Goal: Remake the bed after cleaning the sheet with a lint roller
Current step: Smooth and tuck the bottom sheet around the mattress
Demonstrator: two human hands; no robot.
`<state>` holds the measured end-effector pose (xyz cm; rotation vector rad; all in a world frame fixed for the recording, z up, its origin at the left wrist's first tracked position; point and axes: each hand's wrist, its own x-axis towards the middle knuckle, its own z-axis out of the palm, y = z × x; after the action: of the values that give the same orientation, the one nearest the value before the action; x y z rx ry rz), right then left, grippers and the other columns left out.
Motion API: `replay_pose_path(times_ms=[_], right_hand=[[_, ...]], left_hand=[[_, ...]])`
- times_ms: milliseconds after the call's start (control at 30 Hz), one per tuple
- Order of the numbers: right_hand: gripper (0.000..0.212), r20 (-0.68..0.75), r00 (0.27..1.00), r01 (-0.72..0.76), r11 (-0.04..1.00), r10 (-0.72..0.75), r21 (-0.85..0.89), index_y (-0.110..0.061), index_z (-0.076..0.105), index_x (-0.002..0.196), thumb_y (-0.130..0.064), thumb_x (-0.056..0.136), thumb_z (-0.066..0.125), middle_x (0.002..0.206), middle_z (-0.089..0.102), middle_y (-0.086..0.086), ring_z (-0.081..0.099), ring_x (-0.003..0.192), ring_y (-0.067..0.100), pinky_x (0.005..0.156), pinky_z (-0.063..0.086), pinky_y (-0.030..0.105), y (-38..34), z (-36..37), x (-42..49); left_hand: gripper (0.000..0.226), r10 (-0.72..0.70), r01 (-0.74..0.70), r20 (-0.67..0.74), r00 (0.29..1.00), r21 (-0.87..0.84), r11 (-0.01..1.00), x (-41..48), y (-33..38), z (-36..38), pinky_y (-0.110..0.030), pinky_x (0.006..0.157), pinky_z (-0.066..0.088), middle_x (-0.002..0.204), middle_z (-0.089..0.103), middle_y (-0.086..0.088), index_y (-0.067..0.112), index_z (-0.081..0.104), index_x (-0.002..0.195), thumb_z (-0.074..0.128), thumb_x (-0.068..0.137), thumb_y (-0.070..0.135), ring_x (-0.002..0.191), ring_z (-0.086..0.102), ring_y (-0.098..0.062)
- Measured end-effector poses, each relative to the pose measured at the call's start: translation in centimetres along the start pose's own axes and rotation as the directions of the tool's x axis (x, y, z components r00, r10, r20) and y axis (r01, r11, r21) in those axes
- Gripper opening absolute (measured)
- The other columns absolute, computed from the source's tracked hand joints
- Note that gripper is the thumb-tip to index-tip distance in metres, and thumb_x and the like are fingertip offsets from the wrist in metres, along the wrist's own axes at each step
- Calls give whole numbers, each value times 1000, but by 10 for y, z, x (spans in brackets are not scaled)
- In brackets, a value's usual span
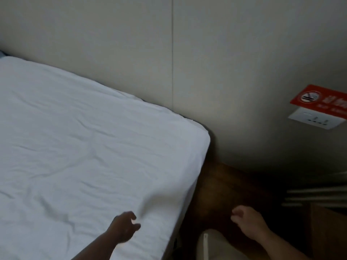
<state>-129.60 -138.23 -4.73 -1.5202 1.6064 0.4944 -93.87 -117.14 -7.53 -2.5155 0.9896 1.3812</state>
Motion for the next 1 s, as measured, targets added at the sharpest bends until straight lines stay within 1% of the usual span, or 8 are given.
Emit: replay_pose_path(times_ms=[167,300,467,667,733,833,900,1000], right_hand=[[53,-92,978,182,982,-186,-41,-18,48,143,-35,94,62,143,54,3,51,131,21,107,43,35,-99,-34,117],[59,-95,924,365,928,-371,-73,-20,36,150,-36,97,56,149,46,4,47,135,23,109,42,38,-182,-50,219],[63,-201,705,598,723,-680,-347,-17,34,152,-48,99,44,156,37,7,34,144,25,116,33,44,-269,-47,337],[63,-258,652,523,669,-713,-528,-19,45,142,-61,95,39,133,56,6,51,123,30,98,39,47,-321,-19,403],[52,-327,570,512,637,-754,-576,-19,58,122,-60,94,43,111,61,5,56,103,29,86,41,44,-319,-8,415],[45,-407,456,553,610,-791,-567,-20,58,102,-61,93,42,89,61,2,58,82,27,71,43,39,-315,-1,429],[41,-425,406,581,588,-809,-564,-21,57,97,-60,95,45,79,62,0,60,72,26,60,42,35,-317,-2,433],[38,-416,310,609,514,-855,-604,-22,56,85,-56,97,46,63,60,-1,61,54,25,46,37,30,-319,-9,441]], left_hand=[[46,148,-131,-226,963,88,987,109,57,-81,-28,90,46,98,73,-15,8,64,121,59,89,40,103,68,-29],[48,199,-155,-290,936,167,974,207,115,-142,-34,105,40,123,59,-17,15,49,139,56,97,36,119,57,-33],[58,248,-147,-414,876,262,954,325,161,-202,-43,112,37,150,38,-8,24,30,153,45,100,43,137,40,-31],[65,328,-142,-411,851,420,896,447,185,-241,-43,123,17,167,6,1,29,5,159,29,103,51,153,7,-22],[59,408,-181,-404,819,492,852,470,187,-232,-45,117,26,159,30,-1,29,29,153,24,99,52,147,23,-24],[48,553,-281,-531,642,508,814,478,185,-221,-45,99,40,112,64,-5,19,67,112,36,91,49,112,53,-34],[38,613,-312,-577,540,538,783,479,179,-225,-42,89,45,93,64,-6,14,67,96,46,90,45,94,55,-35],[38,637,-315,-558,533,567,761,479,181,-236,-41,77,43,86,60,-7,14,64,94,47,89,47,83,54,-35]])
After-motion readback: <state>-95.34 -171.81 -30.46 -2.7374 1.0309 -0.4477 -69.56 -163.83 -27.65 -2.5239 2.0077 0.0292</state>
